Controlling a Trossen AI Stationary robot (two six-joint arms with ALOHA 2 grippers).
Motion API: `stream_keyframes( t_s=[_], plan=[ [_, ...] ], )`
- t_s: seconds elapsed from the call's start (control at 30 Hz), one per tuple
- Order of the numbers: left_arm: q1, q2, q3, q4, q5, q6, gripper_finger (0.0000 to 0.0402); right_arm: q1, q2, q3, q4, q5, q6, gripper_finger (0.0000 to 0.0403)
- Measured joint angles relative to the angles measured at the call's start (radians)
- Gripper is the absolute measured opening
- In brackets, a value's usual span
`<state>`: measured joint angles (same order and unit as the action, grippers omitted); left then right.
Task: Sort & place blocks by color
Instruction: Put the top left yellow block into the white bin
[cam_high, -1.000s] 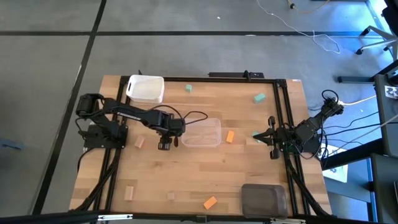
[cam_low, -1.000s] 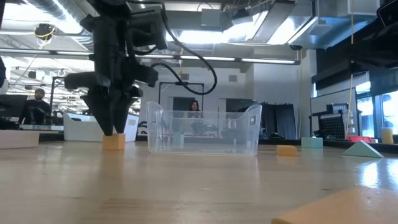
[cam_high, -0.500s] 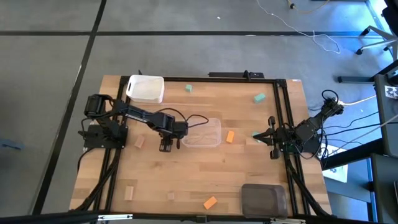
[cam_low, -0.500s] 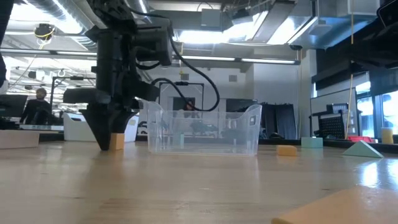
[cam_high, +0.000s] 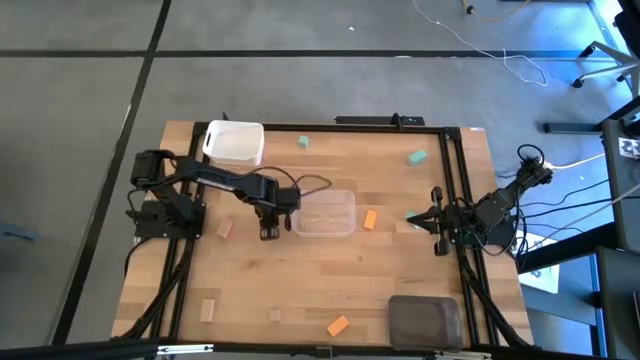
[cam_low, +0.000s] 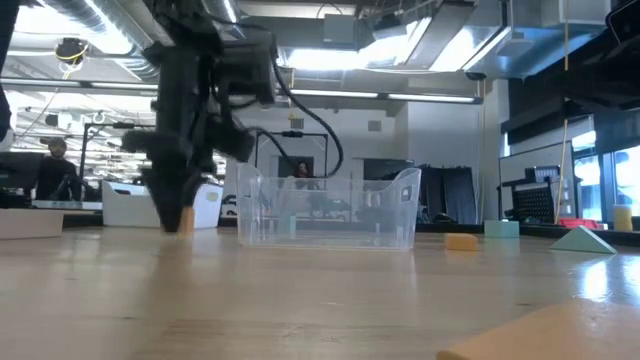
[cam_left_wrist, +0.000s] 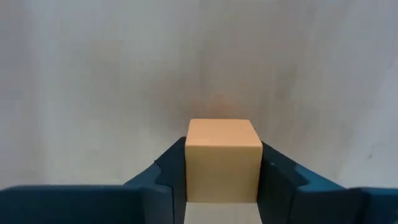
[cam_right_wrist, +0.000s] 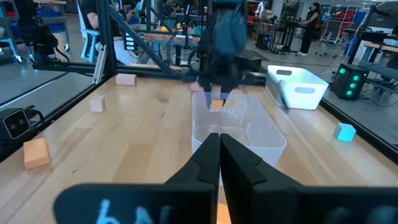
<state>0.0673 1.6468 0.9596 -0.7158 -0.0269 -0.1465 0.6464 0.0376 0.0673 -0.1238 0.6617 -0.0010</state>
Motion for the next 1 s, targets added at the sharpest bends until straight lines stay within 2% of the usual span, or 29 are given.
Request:
stream_keyframes(
  t_s=[0.2, 0.3, 0.5, 0.67, 0.8, 1.0],
  plan=[
    [0.051, -0.136, 0.089, -0.129, -0.025, -0.027, 0.0124, 0.000, 0.002, 0.026, -0.022, 0.001, 0.001, 0.0014],
    [0.099, -0.188, 0.144, -0.191, -0.055, -0.076, 0.0124, 0.000, 0.008, 0.068, -0.106, 0.003, 0.032, 0.0014],
    [0.236, -0.211, 0.271, -0.322, -0.069, -0.159, 0.0124, 0.000, 0.068, 0.192, -0.336, 0.019, 0.228, 0.0014],
    [0.381, -0.206, 0.355, -0.335, -0.068, -0.208, 0.0124, 0.000, 0.151, 0.296, -0.472, 0.025, 0.365, 0.0014],
    [0.532, -0.206, 0.360, -0.368, -0.073, -0.308, 0.0124, 0.000, 0.223, 0.361, -0.472, 0.025, 0.400, 0.0014],
    [0.717, -0.190, 0.321, -0.348, -0.076, -0.323, 0.0124, 0.000, 0.328, 0.450, -0.473, 0.020, 0.362, 0.0014]
  ],
)
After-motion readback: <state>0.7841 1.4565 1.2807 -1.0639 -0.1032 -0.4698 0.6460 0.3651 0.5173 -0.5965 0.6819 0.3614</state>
